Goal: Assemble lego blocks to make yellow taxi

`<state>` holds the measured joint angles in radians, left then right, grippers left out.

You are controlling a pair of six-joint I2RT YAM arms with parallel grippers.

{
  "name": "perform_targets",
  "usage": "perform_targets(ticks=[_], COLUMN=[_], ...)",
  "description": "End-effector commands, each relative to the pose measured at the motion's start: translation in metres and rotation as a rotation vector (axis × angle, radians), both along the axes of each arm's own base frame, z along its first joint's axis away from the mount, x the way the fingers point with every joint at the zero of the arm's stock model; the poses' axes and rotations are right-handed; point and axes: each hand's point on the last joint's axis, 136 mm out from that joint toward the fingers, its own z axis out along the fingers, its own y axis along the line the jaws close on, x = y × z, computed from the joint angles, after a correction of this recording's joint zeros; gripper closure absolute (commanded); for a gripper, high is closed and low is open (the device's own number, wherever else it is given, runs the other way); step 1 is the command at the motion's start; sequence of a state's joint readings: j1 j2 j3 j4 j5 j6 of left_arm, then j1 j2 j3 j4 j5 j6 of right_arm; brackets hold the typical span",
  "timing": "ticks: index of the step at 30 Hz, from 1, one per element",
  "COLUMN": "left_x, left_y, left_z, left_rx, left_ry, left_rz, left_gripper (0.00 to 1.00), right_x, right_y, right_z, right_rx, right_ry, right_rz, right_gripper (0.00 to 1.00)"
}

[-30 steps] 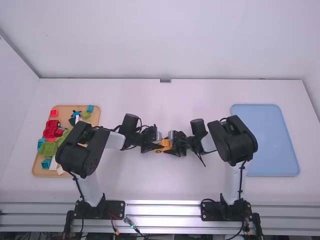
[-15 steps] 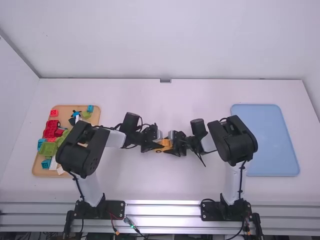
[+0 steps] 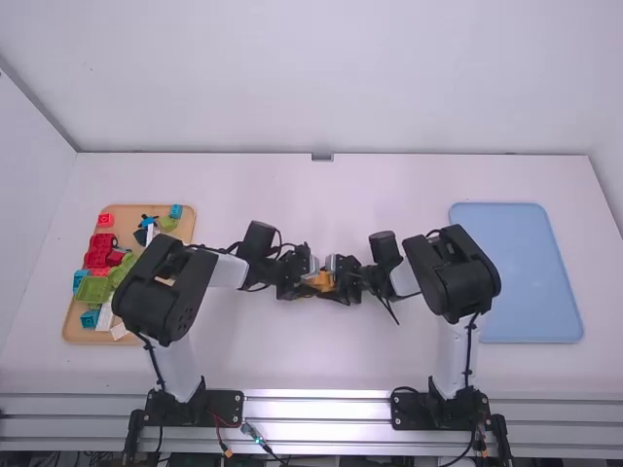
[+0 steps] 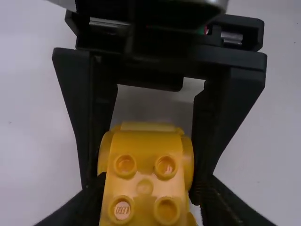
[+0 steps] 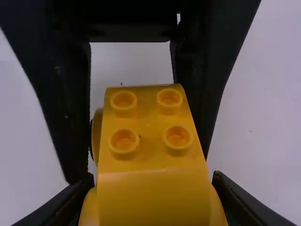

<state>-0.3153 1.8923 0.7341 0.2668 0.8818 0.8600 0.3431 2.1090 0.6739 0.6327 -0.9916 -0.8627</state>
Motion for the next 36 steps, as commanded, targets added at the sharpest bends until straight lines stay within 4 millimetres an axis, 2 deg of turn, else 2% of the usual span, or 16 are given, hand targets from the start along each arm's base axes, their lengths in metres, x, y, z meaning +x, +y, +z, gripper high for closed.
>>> perform_targets(ticks=[1,3,6,7,17,21,25,28,30,31,32,33,35,36], left_x=[-0.003,-0.003,-0.001,-0.001,0.021,0.027,0.039,0.056,0.062,0.067,0.068,0.069,0.073,0.074], left_y=[0.006,0.006,0.006,0.005,0.017,0.033,0.063,0.09,0.1,0.108,0.109,0.112,0.117,0.117], left_z=[-0.015,-0.013,-0.005,-0.002,0.031,0.054,0.078,0.087,0.089,0.089,0.089,0.087,0.082,0.081], left_rx=[0.042,0.041,0.037,0.036,0.111,0.125,0.113,0.092,0.081,0.073,0.073,0.075,0.089,0.089], left_ry=[0.046,0.04,0.014,-0.001,-0.14,-0.172,-0.176,-0.169,-0.156,-0.145,-0.144,-0.141,-0.152,-0.154], left_rz=[0.029,0.029,0.023,0.018,0.106,0.162,0.272,0.384,0.432,0.467,0.472,0.48,0.488,0.488], left_gripper=[0.4,0.2,0.03,0.01,0.01,0.01,0.01,0.01,0.01,0.01,0.01,0.01,0.01,0.01], right_x=[-0.001,-0.001,-0.001,-0.001,-0.001,-0.001,0.012,0.036,0.051,0.065,0.067,0.075,0.096,0.098], right_y=[-0.002,-0.002,-0.002,-0.002,-0.002,-0.001,0.003,-0.001,-0.009,-0.02,-0.021,-0.03,-0.066,-0.072], right_z=[-0.009,-0.009,-0.009,-0.009,-0.009,-0.008,0.0,0.023,0.042,0.057,0.059,0.069,0.09,0.093], right_rx=[-0.029,-0.029,-0.029,-0.029,-0.029,-0.028,-0.008,0.019,0.035,0.043,0.043,0.046,0.013,0.006], right_ry=[0.025,0.025,0.025,0.025,0.025,0.027,0.063,0.068,0.067,0.06,0.06,0.052,0.032,0.034], right_rz=[-0.017,-0.017,-0.017,-0.017,-0.018,-0.019,-0.053,-0.122,-0.185,-0.255,-0.263,-0.304,-0.446,-0.472], right_gripper=[0.54,0.54,0.54,0.54,0.55,0.55,0.58,0.57,0.57,0.57,0.57,0.57,0.58,0.58])
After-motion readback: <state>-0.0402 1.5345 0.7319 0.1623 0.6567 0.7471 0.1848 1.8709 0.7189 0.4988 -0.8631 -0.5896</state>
